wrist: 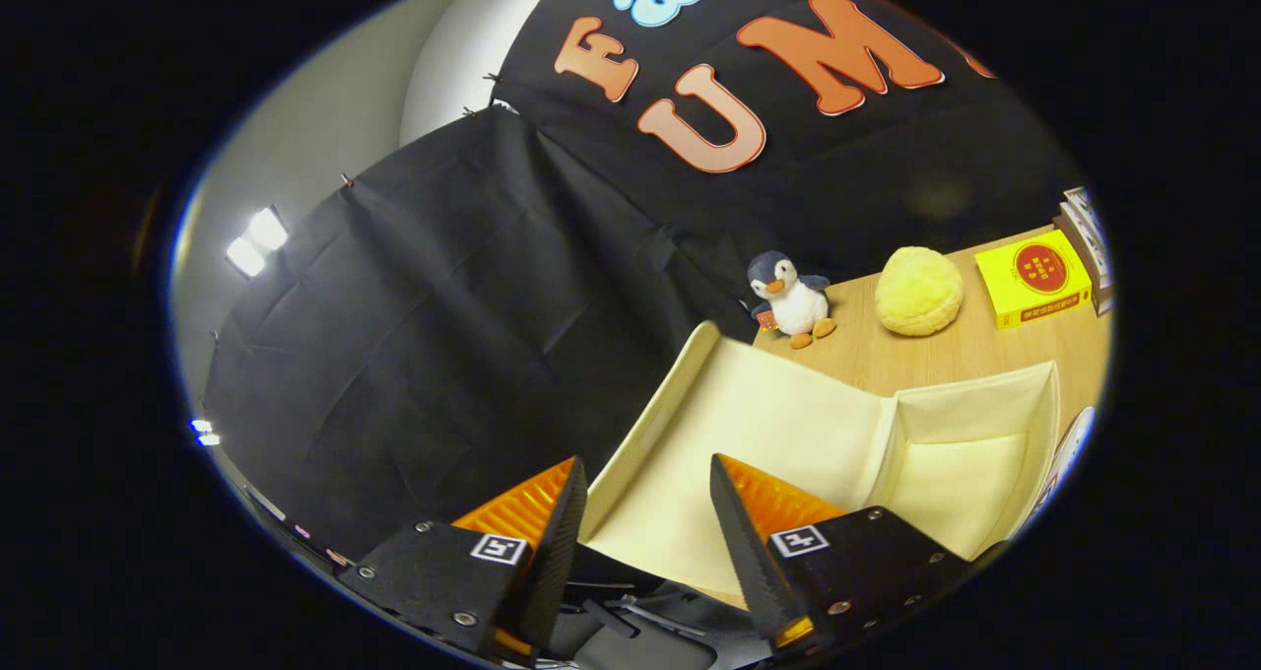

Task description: Open the storage box then place both shoes into the box .Put the left shoe in first, then the right shoe, with the right side of both shoes facing outward in a uniform manner.

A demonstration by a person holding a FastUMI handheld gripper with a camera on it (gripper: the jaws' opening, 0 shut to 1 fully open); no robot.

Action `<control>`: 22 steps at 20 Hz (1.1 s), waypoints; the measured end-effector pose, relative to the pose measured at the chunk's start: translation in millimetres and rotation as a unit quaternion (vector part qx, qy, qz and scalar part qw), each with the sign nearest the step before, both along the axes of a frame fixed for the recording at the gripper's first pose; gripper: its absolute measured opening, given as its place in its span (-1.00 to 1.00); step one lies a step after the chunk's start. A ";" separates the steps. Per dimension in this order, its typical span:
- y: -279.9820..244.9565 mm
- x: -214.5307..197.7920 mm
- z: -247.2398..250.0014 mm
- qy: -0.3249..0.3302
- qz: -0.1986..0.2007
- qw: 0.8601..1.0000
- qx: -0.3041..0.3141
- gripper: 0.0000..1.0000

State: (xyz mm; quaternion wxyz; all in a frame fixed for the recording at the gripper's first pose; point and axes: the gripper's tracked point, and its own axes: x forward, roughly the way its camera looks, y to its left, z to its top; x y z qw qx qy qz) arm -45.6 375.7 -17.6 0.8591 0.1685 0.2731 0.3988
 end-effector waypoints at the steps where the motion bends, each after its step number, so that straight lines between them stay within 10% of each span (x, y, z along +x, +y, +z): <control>1: -3.8 1.6 -1.8 -0.005 -0.006 1.000 -0.007 0.63; 4: -18.3 11.0 2.4 -0.022 -0.031 0.999 -0.023 0.94; 22: -280.9 52.4 -54.2 -0.014 -0.250 0.960 -0.123 0.93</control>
